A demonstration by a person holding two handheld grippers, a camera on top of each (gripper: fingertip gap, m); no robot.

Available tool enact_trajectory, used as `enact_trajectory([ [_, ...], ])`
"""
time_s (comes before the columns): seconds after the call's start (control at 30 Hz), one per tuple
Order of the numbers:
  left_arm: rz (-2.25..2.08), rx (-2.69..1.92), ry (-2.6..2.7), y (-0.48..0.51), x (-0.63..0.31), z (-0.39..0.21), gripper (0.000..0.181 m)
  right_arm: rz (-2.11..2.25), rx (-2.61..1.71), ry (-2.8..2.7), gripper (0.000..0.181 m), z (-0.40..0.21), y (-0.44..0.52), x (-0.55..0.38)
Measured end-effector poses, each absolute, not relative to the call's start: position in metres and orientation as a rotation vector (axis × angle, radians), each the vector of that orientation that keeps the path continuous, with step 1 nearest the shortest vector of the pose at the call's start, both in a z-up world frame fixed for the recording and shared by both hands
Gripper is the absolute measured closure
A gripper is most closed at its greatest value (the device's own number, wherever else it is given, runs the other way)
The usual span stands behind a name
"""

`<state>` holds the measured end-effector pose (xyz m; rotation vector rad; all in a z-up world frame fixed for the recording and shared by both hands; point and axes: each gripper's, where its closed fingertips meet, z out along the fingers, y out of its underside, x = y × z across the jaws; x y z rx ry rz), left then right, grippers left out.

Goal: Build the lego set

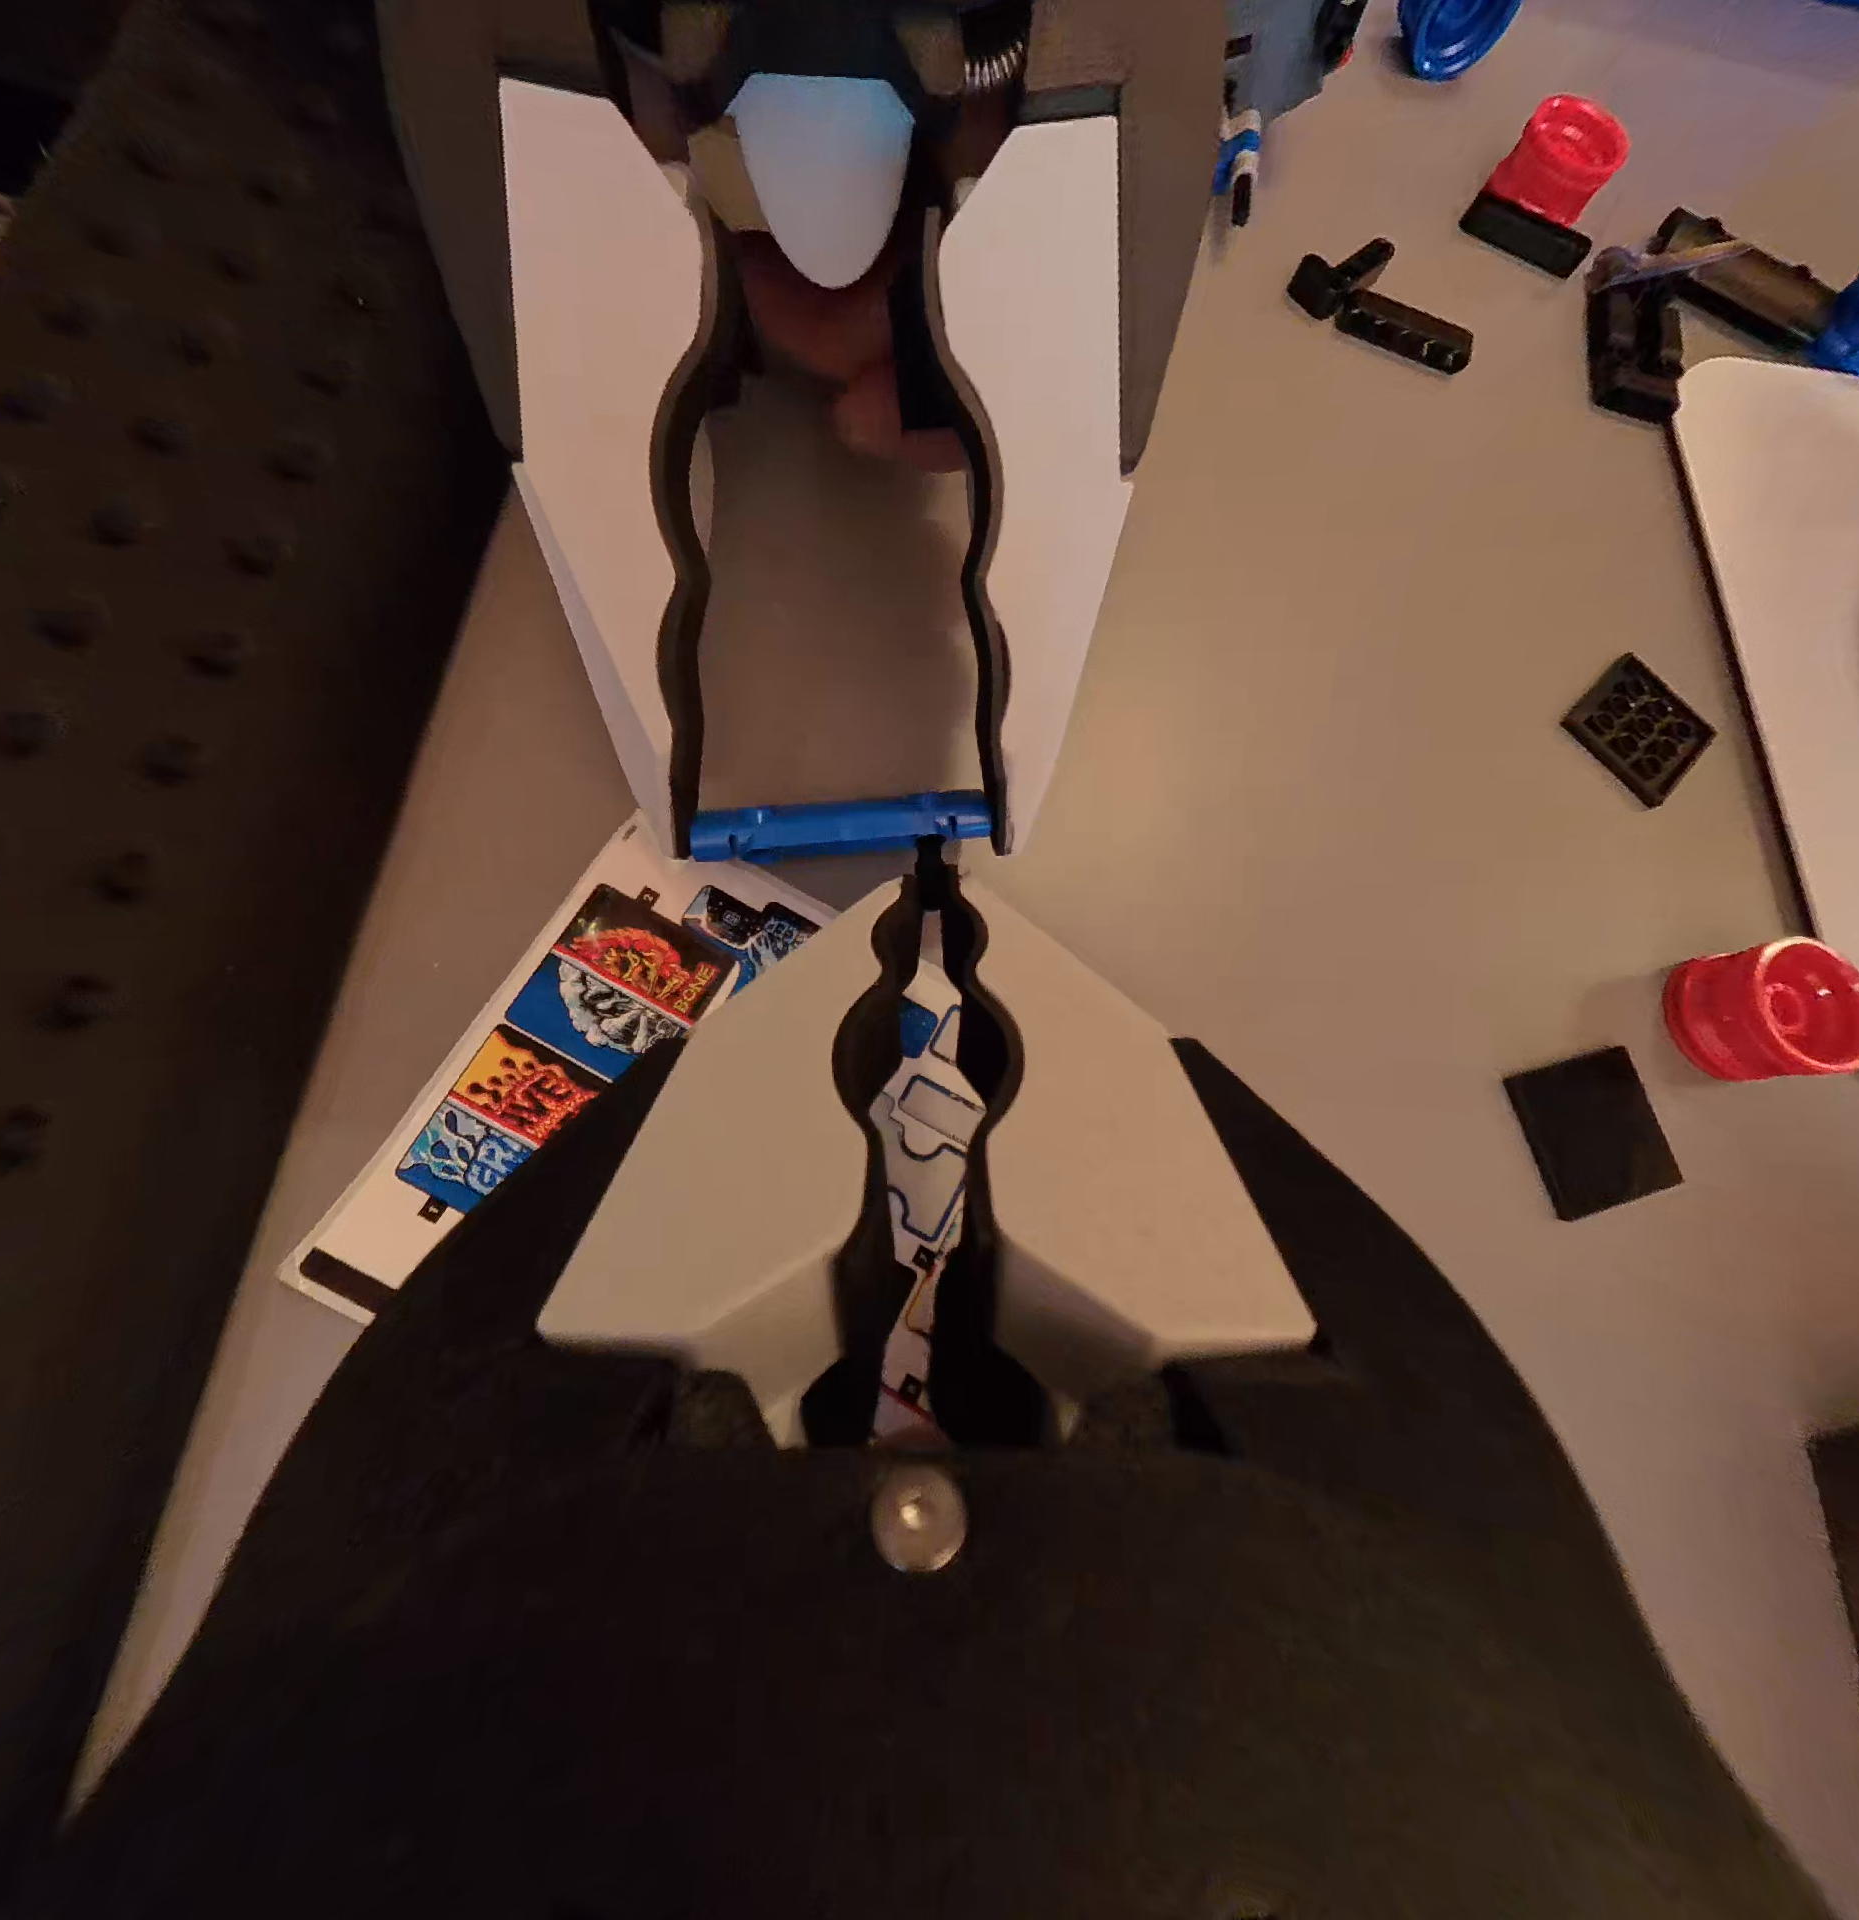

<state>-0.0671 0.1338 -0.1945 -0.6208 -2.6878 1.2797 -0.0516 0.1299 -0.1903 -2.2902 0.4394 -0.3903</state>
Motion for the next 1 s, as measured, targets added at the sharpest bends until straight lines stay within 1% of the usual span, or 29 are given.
enact_trajectory([
  [0.6,1.392,-0.595,-2.618,0.14,-0.07,-0.19,0.124,-0.272,-2.15,0.464,0.18,-0.187,0.136,-0.055],
  [1.0,1.605,-0.599,-2.515,0.136,-0.071,-0.164,0.124,-0.259,-2.026,0.464,0.18,-0.165,0.134,-0.055],
])
